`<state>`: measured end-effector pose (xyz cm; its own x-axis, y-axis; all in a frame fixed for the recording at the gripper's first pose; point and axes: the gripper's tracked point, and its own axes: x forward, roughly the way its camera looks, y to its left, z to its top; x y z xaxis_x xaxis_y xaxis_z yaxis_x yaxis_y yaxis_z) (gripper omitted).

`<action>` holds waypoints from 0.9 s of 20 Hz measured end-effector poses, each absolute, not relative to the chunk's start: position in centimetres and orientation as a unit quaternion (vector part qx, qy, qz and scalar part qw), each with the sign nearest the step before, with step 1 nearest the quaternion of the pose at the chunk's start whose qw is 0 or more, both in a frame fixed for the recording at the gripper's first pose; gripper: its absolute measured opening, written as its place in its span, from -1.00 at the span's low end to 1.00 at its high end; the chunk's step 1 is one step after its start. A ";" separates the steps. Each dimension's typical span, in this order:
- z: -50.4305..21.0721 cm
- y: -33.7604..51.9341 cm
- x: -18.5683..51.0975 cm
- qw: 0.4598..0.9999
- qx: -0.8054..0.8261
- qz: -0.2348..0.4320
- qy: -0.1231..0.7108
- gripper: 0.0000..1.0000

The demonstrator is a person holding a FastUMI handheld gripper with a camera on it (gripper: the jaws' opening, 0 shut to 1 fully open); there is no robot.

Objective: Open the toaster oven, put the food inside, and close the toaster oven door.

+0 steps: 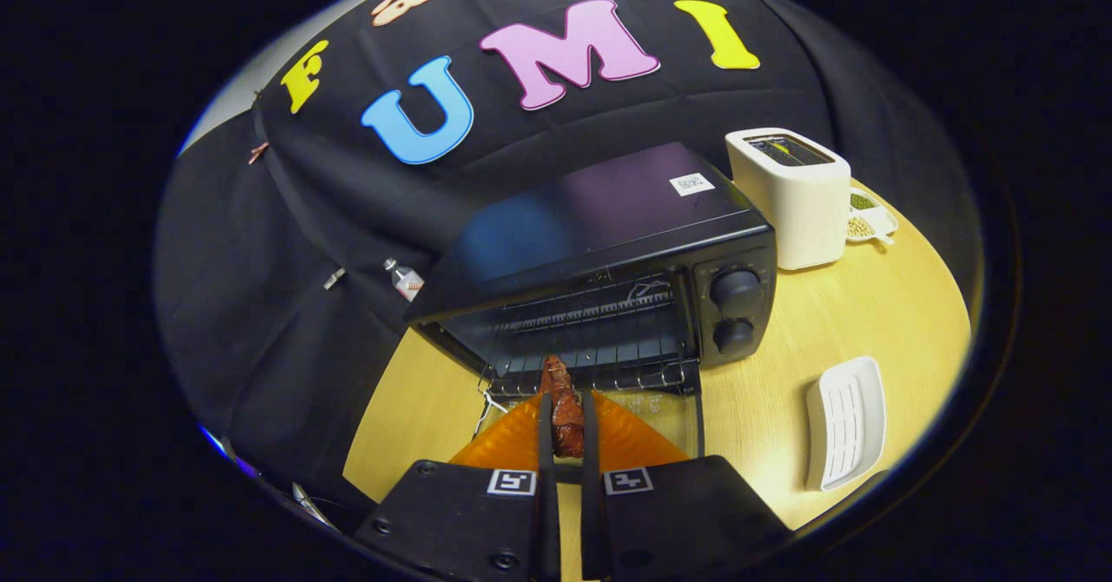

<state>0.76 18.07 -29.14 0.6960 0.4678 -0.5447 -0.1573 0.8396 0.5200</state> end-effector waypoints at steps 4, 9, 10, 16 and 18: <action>-31.0 18.4 3.9 0.896 0.239 0.162 0.338 -0.73; -32.5 19.3 7.2 0.894 0.276 0.157 0.316 -0.73; -32.7 19.5 7.7 0.894 0.283 0.154 0.311 -0.73; -35.1 17.4 9.3 0.921 0.219 0.100 0.307 -0.55; -36.1 16.3 9.0 0.934 0.159 0.080 0.309 -0.22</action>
<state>9.00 16.32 -36.10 0.7959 0.2486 -0.5521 -0.0517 0.9364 0.3470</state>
